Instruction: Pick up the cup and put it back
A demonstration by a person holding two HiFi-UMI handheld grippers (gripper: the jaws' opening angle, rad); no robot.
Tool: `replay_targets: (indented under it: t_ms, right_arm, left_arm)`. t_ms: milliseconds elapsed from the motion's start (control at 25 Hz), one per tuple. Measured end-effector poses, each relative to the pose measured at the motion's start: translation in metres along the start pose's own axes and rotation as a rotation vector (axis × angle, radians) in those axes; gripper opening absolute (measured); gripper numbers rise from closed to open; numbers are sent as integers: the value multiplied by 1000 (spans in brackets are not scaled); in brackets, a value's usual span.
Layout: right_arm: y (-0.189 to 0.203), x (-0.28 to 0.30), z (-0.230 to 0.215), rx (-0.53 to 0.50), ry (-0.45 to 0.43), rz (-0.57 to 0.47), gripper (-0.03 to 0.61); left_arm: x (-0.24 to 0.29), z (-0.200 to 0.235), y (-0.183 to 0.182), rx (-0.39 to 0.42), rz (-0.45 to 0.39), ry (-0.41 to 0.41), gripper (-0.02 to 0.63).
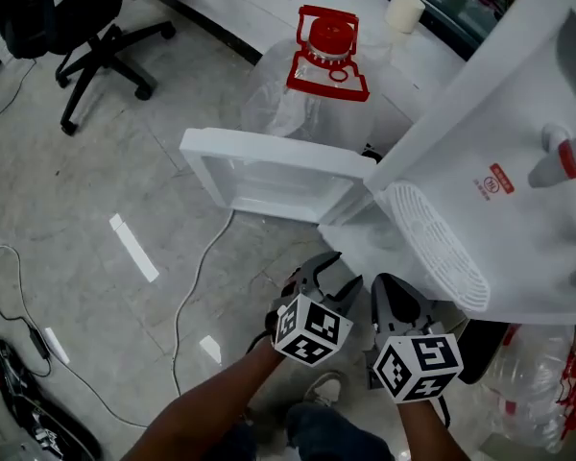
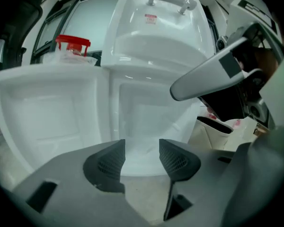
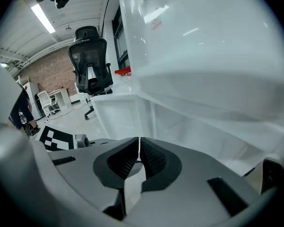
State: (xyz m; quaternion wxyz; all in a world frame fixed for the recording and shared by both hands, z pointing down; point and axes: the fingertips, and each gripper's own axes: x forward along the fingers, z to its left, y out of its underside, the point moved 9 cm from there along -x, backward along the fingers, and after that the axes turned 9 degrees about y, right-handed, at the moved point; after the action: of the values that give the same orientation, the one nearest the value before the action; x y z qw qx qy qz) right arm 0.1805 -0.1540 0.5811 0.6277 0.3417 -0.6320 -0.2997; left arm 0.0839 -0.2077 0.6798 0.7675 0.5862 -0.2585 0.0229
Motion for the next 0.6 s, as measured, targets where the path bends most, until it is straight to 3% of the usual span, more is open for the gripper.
replay_targets:
  t_ms: [400, 600]
  right_arm:
    - [-101, -97, 68, -13, -58, 5, 23]
    - [-148, -148, 92, -32, -78, -28, 23]
  left_arm:
    - [-148, -25, -99, -54, 25, -76, 143]
    - [-209, -42, -162, -46, -14, -103, 93]
